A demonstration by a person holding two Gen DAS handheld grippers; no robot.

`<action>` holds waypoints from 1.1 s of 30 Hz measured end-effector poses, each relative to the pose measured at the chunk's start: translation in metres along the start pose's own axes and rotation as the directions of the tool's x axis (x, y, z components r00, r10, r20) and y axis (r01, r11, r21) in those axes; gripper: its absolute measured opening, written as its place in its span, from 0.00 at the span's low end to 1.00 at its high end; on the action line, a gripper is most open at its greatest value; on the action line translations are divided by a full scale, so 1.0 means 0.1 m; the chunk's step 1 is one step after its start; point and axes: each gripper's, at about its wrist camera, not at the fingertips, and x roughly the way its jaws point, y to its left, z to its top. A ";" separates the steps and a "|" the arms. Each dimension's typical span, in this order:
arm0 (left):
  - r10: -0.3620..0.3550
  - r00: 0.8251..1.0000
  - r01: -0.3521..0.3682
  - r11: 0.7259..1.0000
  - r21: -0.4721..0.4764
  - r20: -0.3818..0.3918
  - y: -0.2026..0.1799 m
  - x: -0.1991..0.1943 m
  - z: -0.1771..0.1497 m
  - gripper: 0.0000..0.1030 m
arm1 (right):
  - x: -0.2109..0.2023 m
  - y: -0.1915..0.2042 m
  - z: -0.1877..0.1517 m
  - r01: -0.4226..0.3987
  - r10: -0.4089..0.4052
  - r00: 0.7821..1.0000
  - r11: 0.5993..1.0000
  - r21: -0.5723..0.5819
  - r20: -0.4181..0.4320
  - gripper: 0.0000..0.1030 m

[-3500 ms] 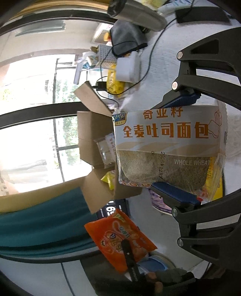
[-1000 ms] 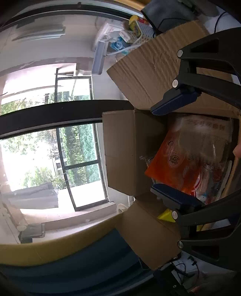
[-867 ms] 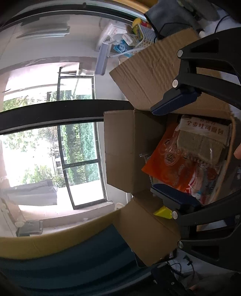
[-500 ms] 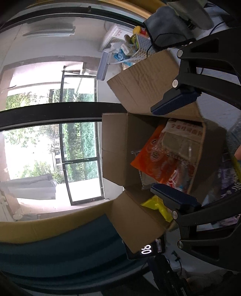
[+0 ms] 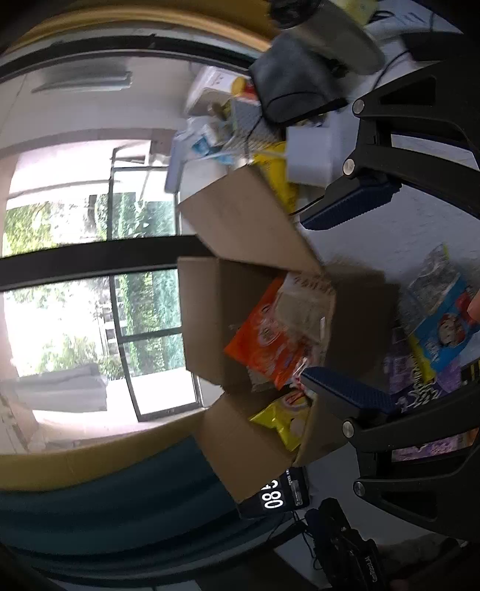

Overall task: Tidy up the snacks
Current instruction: 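Move both tools back from the box toward the remaining snacks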

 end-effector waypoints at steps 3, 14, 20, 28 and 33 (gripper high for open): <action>-0.003 1.000 0.003 1.000 0.005 -0.025 -0.04 0.04 -0.10 0.66 | -0.01 -0.10 -0.14 0.007 -0.007 1.000 1.000 0.027 -0.020 0.77; 0.002 0.994 -0.003 1.000 -0.010 -0.112 -0.04 0.17 -0.44 0.66 | 0.12 -0.29 -0.75 0.000 0.012 0.989 0.997 0.081 -0.146 0.77; 0.007 0.988 -0.010 1.000 -0.019 -0.154 -0.01 0.25 -0.60 0.66 | 0.35 -0.33 -1.08 -0.009 0.035 0.971 0.994 0.109 -0.237 0.77; -0.003 0.981 -0.003 0.999 -0.032 -0.195 -0.03 0.24 -0.77 0.66 | 0.61 -0.41 -1.16 -0.041 0.084 0.962 0.985 0.168 -0.261 0.84; -0.017 0.979 0.021 1.000 0.015 -0.205 -0.17 0.20 -0.84 0.66 | 0.84 -0.38 -1.22 -0.082 0.142 0.938 0.977 0.195 -0.316 0.84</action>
